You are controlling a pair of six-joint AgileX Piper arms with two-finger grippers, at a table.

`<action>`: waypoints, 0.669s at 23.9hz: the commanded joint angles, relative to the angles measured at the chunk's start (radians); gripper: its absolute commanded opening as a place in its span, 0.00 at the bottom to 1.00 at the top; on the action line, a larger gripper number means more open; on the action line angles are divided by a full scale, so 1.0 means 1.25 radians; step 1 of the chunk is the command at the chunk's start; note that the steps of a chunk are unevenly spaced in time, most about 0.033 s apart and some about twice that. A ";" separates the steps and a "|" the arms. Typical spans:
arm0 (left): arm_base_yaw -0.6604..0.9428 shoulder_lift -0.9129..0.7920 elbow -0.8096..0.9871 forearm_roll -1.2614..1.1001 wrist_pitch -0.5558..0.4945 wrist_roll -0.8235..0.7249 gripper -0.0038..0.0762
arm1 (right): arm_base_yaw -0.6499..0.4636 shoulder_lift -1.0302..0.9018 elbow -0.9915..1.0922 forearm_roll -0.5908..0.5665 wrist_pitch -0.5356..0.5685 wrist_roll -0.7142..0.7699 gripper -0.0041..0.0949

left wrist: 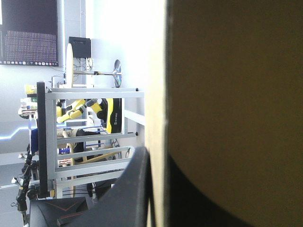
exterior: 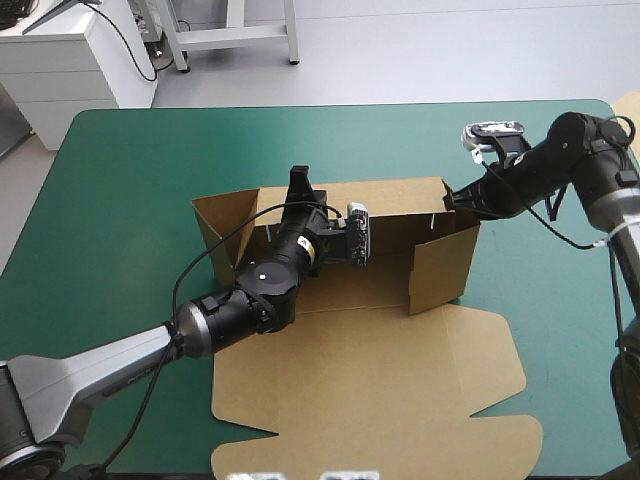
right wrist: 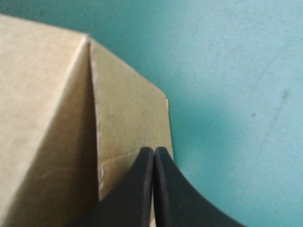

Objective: Fold the box

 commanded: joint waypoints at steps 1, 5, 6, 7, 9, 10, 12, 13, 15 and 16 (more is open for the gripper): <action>-0.005 -0.027 -0.014 0.000 -0.010 -0.016 0.04 | -0.006 -0.083 0.043 0.077 -0.031 -0.089 0.02; -0.005 -0.027 -0.014 0.000 -0.010 -0.016 0.04 | -0.006 -0.149 0.162 0.174 -0.151 -0.230 0.02; -0.005 -0.027 -0.014 0.000 -0.010 -0.016 0.04 | -0.006 -0.164 0.196 0.195 -0.180 -0.255 0.02; -0.005 -0.027 -0.014 0.000 -0.010 -0.016 0.04 | -0.006 -0.185 0.230 0.214 -0.216 -0.284 0.02; -0.005 -0.027 -0.014 -0.002 -0.007 -0.016 0.04 | -0.006 -0.242 0.317 0.240 -0.312 -0.332 0.02; -0.005 -0.027 -0.014 -0.002 -0.007 -0.016 0.04 | -0.006 -0.259 0.344 0.240 -0.337 -0.345 0.02; -0.005 -0.027 -0.014 -0.002 -0.007 -0.016 0.04 | -0.006 -0.294 0.398 0.238 -0.356 -0.394 0.03; -0.005 -0.027 -0.014 -0.002 -0.007 -0.016 0.04 | -0.006 -0.305 0.423 0.240 -0.352 -0.420 0.07; -0.005 -0.027 -0.014 -0.004 -0.001 -0.016 0.04 | -0.006 -0.309 0.433 0.237 -0.316 -0.453 0.24; -0.005 -0.027 -0.014 -0.004 0.001 -0.016 0.04 | -0.006 -0.309 0.435 0.237 -0.316 -0.453 0.29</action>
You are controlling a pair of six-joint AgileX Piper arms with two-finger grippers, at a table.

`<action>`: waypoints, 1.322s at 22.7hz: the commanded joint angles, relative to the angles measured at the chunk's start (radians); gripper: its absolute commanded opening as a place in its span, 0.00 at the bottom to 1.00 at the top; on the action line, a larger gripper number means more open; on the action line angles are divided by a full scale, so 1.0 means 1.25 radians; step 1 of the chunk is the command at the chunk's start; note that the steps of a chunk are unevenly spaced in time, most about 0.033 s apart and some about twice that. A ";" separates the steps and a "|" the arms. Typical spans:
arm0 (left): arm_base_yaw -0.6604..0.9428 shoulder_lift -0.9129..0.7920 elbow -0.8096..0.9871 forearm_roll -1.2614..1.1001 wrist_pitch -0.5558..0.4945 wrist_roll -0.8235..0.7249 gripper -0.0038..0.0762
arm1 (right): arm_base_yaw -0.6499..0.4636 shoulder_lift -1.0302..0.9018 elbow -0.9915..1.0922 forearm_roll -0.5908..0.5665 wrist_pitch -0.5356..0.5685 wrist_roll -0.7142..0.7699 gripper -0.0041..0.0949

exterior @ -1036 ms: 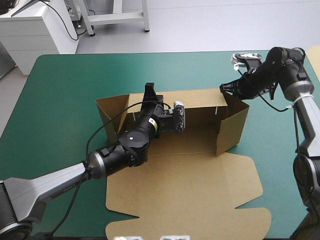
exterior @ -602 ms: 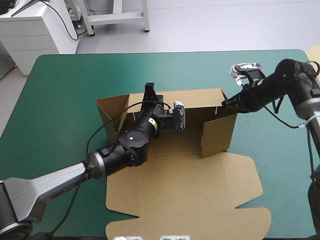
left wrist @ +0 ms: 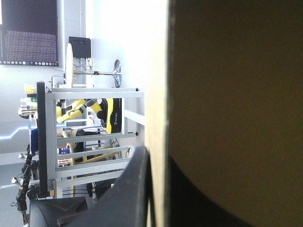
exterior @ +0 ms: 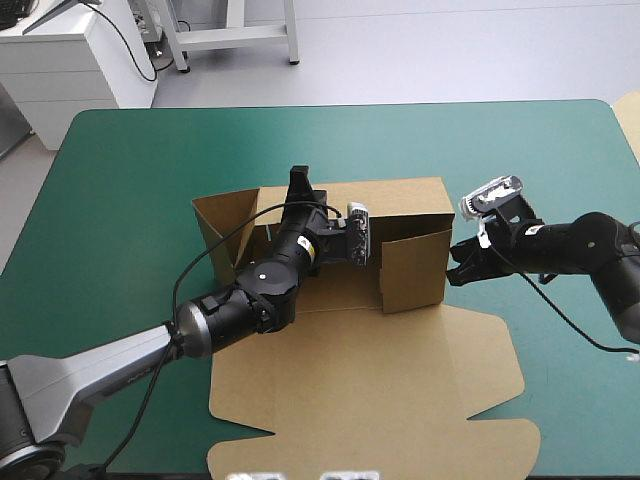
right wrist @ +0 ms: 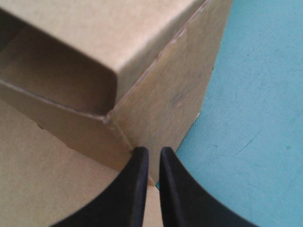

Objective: Fold the box

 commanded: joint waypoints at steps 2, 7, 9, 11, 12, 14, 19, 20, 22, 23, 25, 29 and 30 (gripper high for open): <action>-0.005 -0.027 -0.014 -0.006 0.003 -0.018 0.04 | -0.005 -0.025 -0.013 0.042 0.002 -0.056 0.50; -0.005 -0.027 -0.014 -0.024 -0.005 -0.018 0.04 | -0.005 -0.025 -0.012 0.066 0.036 -0.081 0.56; -0.005 -0.021 -0.013 -0.058 -0.021 -0.015 0.04 | 0.002 -0.010 -0.012 0.083 0.045 -0.090 0.67; -0.005 -0.005 -0.006 -0.074 -0.014 -0.003 0.04 | 0.028 0.007 -0.012 0.085 0.002 -0.095 0.73; -0.005 -0.003 0.006 -0.077 -0.014 0.004 0.04 | 0.038 0.010 -0.012 0.088 -0.021 -0.095 0.73; -0.005 0.000 0.032 -0.072 -0.018 0.005 0.04 | 0.062 0.024 -0.012 0.090 -0.089 -0.095 0.73; -0.005 0.002 0.047 -0.085 -0.027 0.005 0.04 | 0.087 0.053 -0.012 0.087 -0.112 -0.095 0.70; -0.005 0.002 0.047 -0.099 -0.032 0.005 0.04 | 0.090 0.059 -0.012 0.088 -0.112 -0.094 0.67; -0.005 0.002 0.047 -0.117 -0.043 0.006 0.04 | 0.090 0.059 -0.012 0.088 -0.112 -0.092 0.57; -0.005 0.002 0.048 -0.129 -0.053 0.006 0.04 | 0.090 0.059 -0.012 0.090 -0.112 -0.092 0.50; -0.005 0.002 0.053 -0.135 -0.078 0.006 0.04 | 0.090 0.059 -0.012 0.090 -0.112 -0.092 0.37; -0.005 0.002 0.066 -0.146 -0.091 0.033 0.04 | 0.090 0.059 -0.012 0.090 -0.090 -0.092 0.11; -0.005 0.002 0.071 -0.146 -0.090 0.033 0.04 | 0.090 0.059 -0.012 0.090 -0.085 -0.092 0.02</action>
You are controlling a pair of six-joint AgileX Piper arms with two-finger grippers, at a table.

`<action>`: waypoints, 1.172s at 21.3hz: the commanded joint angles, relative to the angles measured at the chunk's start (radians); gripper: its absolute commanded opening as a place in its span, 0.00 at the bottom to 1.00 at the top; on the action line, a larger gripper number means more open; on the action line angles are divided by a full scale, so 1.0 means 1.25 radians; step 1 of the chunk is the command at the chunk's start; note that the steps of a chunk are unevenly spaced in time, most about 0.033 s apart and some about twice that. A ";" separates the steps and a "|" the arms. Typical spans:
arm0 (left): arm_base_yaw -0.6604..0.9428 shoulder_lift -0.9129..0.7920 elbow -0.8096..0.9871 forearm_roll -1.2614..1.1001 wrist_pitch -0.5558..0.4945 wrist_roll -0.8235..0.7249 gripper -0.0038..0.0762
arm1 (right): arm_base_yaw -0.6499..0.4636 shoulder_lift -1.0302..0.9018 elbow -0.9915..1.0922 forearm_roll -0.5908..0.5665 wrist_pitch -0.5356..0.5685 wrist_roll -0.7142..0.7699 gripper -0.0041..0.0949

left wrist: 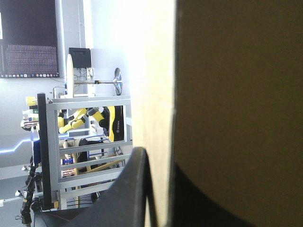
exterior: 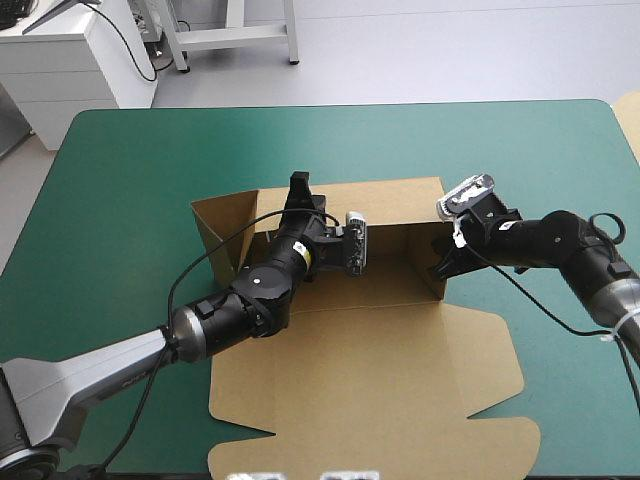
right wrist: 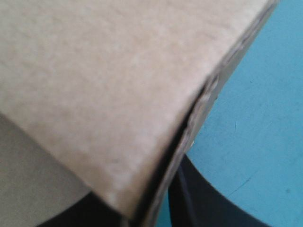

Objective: Fold the box

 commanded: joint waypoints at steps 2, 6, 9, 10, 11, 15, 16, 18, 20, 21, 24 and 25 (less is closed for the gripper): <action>-0.008 -0.001 0.027 -0.131 -0.049 -0.005 0.04 | 0.011 -0.018 -0.020 0.077 0.044 -0.011 0.02; -0.008 -0.002 0.027 -0.131 -0.049 -0.005 0.12 | 0.011 -0.018 -0.020 0.093 0.038 -0.001 0.02; -0.008 -0.018 0.027 -0.149 -0.041 -0.020 0.50 | 0.011 -0.018 -0.020 0.087 0.038 0.026 0.02; -0.010 -0.030 0.027 -0.166 -0.041 -0.020 0.65 | 0.011 -0.018 -0.020 0.085 0.038 0.036 0.02; -0.010 -0.040 0.027 -0.174 -0.041 -0.020 0.70 | 0.011 -0.018 -0.020 0.081 0.036 0.042 0.02; -0.033 -0.114 0.027 -0.202 -0.038 -0.017 0.73 | 0.011 -0.018 -0.020 0.041 0.032 0.100 0.02; -0.060 -0.142 0.027 -0.202 -0.024 -0.017 0.73 | 0.011 -0.018 -0.020 0.033 0.027 0.106 0.02; -0.124 -0.175 0.027 -0.202 0.033 -0.007 0.73 | 0.011 -0.018 -0.020 0.023 0.012 0.134 0.02; -0.200 -0.201 0.027 -0.202 0.112 0.016 0.73 | 0.011 -0.018 -0.020 0.023 -0.003 0.139 0.02; -0.256 -0.212 0.025 -0.204 0.151 0.029 0.73 | 0.011 -0.018 -0.020 0.023 -0.007 0.140 0.02; -0.339 -0.225 0.015 -0.204 0.220 0.029 0.73 | 0.011 -0.018 -0.020 0.023 -0.008 0.140 0.02; -0.370 -0.229 0.004 -0.202 0.240 0.029 0.73 | 0.011 -0.018 -0.020 0.023 -0.011 0.140 0.02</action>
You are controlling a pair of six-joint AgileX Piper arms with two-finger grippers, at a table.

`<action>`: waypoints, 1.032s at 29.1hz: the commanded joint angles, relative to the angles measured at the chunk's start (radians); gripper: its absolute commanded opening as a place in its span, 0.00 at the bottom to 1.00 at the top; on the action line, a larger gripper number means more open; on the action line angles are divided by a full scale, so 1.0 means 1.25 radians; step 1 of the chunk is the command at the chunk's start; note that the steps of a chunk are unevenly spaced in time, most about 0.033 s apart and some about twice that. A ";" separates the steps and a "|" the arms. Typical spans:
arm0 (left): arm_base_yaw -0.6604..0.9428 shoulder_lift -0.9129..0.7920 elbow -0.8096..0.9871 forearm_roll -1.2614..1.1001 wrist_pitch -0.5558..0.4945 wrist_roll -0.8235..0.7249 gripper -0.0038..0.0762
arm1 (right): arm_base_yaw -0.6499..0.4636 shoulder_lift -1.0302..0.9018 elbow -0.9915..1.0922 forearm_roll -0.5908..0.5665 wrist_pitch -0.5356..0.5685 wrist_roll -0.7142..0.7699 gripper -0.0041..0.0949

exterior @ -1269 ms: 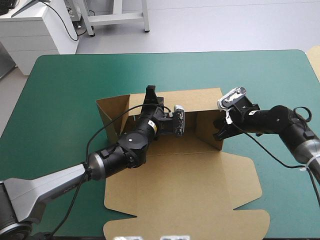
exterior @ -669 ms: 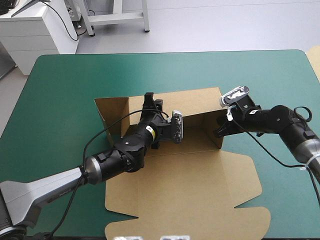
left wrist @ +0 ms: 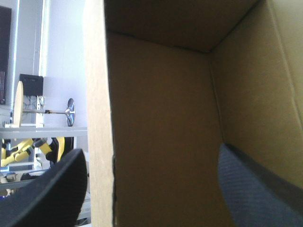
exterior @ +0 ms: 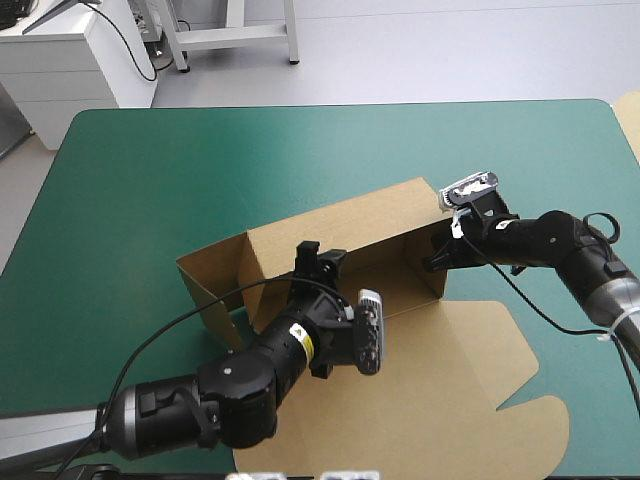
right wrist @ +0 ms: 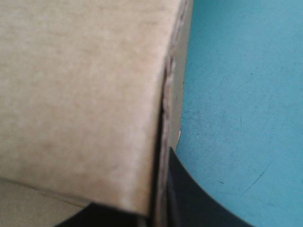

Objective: Fold the box

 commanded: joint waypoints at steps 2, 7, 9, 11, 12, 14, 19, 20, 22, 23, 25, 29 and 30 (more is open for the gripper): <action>-0.111 -0.039 -0.070 0.027 0.099 0.009 0.68 | 0.006 -0.020 -0.020 0.033 0.003 0.006 0.02; -0.118 -0.039 -0.143 0.024 0.119 0.065 0.17 | 0.006 -0.020 -0.020 0.033 -0.006 0.005 0.02; -0.118 -0.039 -0.174 0.020 0.118 0.110 0.05 | 0.006 -0.020 -0.020 0.033 -0.007 0.005 0.02; -0.114 -0.039 -0.206 0.002 0.118 0.132 0.08 | 0.006 -0.020 -0.020 0.033 -0.011 0.005 0.02; -0.106 -0.039 -0.226 -0.027 0.118 0.141 0.07 | 0.006 -0.020 -0.020 0.033 -0.011 0.005 0.02; -0.080 -0.039 -0.266 -0.098 0.119 0.161 0.07 | 0.006 -0.020 -0.020 0.032 -0.011 0.005 0.02; 0.059 -0.039 -0.365 -0.302 0.147 0.259 0.07 | 0.006 -0.020 -0.020 0.030 -0.011 0.002 0.02; 0.096 -0.039 -0.383 -0.340 0.152 0.267 0.07 | 0.006 -0.020 -0.020 0.030 -0.011 0.002 0.02; 0.170 -0.041 -0.410 -0.407 0.154 0.279 0.07 | 0.006 -0.020 -0.020 0.030 -0.011 0.002 0.02; 0.213 -0.041 -0.424 -0.444 0.154 0.281 0.07 | 0.006 -0.020 -0.020 0.028 -0.011 0.002 0.02; 0.300 -0.041 -0.449 -0.505 0.156 0.283 0.07 | 0.006 -0.020 -0.020 0.028 -0.011 0.002 0.02; 0.465 -0.042 -0.473 -0.626 0.178 0.290 0.07 | 0.006 -0.020 -0.020 0.014 -0.009 0.003 0.02; 0.497 -0.042 -0.473 -0.656 0.190 0.290 0.07 | 0.006 -0.022 -0.020 0.009 -0.009 0.003 0.02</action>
